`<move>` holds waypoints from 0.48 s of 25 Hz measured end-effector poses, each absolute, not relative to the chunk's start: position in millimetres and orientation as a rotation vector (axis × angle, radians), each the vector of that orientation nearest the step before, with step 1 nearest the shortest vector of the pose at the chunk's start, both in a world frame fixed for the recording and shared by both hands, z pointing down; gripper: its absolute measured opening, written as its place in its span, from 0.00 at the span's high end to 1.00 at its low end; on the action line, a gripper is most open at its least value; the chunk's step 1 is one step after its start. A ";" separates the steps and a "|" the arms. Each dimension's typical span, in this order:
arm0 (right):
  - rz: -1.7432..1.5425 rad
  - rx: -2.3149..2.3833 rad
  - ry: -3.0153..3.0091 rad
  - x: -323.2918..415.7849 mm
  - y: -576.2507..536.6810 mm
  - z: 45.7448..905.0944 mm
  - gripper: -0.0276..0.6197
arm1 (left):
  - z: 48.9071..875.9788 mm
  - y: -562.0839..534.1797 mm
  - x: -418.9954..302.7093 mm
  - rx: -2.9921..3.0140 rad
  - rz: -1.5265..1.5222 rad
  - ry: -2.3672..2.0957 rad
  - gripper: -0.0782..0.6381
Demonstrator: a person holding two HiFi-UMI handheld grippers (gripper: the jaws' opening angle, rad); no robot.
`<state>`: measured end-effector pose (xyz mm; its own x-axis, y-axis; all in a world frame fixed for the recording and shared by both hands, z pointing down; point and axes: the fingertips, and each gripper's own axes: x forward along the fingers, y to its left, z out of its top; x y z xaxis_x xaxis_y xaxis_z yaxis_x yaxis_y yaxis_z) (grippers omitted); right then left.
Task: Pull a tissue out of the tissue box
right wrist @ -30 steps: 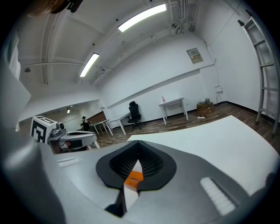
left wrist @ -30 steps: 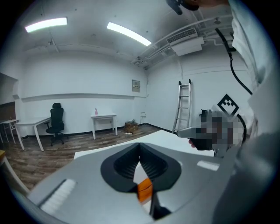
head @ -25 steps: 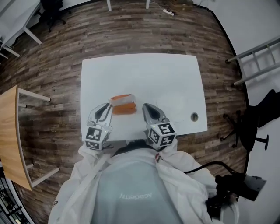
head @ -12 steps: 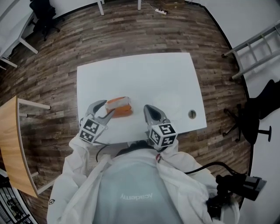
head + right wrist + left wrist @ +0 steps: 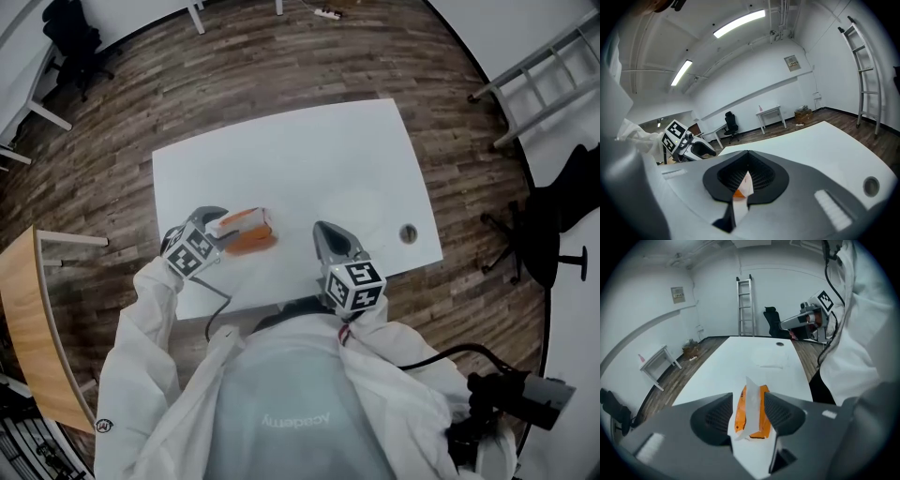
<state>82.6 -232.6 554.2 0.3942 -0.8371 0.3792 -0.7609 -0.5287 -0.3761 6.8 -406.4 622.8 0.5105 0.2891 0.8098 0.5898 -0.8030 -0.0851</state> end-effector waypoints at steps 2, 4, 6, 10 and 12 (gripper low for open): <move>-0.814 -2.509 1.423 85.4 -227.7 555.7 0.95 | 631.1 -408.0 7.2 -2.355 -1.250 -0.778 0.60; -0.820 -2.514 1.404 87.1 -223.3 557.5 0.96 | 636.5 -407.8 8.9 -2.315 -1.294 -0.820 0.60; -0.824 -2.519 1.387 88.1 -220.2 558.8 0.95 | 640.1 -407.2 12.2 -2.280 -1.323 -0.856 0.61; -0.830 -2.528 1.353 87.6 -215.3 559.8 0.95 | 647.9 -408.2 17.5 -2.228 -1.353 -0.889 0.63; -0.831 -2.534 1.336 85.1 -213.4 559.2 0.95 | 651.2 -408.2 16.2 -2.210 -1.370 -0.903 0.63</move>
<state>85.1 -213.4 559.2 0.4468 -0.8003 0.3999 -0.7124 -0.5886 -0.3821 16.2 -408.2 651.2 0.3163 0.3183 0.8937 0.6958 -0.7182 0.0095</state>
